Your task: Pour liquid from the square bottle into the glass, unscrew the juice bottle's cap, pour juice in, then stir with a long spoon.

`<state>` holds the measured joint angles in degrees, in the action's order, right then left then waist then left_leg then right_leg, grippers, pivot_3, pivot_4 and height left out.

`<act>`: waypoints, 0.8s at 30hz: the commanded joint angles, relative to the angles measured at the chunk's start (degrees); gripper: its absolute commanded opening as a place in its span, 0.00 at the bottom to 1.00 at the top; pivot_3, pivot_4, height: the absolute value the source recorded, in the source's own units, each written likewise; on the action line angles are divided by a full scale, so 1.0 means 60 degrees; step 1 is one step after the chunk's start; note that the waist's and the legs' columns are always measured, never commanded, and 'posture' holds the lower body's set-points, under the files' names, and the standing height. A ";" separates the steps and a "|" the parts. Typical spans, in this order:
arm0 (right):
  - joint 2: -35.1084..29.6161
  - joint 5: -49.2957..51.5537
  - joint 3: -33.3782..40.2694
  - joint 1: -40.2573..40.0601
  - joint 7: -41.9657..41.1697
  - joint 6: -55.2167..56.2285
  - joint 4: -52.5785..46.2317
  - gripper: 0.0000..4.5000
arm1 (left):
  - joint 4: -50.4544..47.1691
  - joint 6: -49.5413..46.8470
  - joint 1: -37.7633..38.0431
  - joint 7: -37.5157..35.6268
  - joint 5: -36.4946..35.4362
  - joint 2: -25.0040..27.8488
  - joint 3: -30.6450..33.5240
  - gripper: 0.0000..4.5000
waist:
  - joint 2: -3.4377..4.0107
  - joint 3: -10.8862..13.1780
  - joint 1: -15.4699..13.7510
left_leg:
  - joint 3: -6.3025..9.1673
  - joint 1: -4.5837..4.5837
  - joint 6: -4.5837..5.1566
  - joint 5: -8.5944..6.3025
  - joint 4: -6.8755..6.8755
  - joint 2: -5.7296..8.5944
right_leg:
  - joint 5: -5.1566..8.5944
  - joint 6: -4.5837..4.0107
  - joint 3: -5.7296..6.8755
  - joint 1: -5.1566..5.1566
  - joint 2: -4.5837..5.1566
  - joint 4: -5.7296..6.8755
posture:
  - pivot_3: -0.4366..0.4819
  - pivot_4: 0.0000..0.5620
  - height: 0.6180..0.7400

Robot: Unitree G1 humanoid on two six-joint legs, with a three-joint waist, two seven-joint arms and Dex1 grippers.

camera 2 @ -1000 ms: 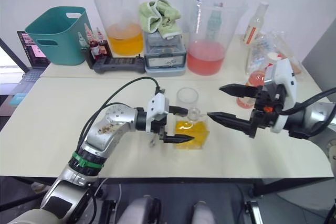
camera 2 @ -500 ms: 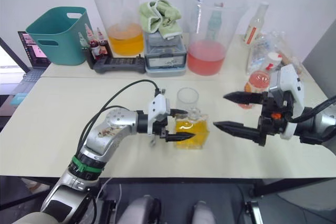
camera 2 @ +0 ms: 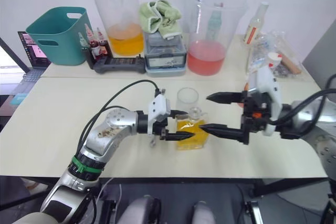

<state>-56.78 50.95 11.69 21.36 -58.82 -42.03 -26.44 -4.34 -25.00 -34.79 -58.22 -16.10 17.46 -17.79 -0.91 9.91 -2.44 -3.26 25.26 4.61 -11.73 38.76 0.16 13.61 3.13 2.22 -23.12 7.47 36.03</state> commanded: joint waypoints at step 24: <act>0.1671 -0.1654 -0.1262 0.0607 -0.0668 0.1357 0.1239 0.36 | 0.0288 0.0626 -0.0575 -0.1159 -0.0091 0.0175 -0.0317 0.62 | 0.0003 -0.0002 0.0023 | -0.0001 0.0001 0.0005 -0.0003 -0.0001 0.0003 | -0.0001 0.0001 0.0005 -0.0005 -0.0004 0.0006 | 0.48 0.27 0.97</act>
<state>-46.82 40.87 3.04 24.39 -62.44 -35.24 -18.39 -1.11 -21.69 -37.71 -63.97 -15.90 18.97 -18.89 -0.89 9.90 -2.30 -3.26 25.27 4.63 -11.75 38.75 0.18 13.61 3.14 2.25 -23.15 7.45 36.07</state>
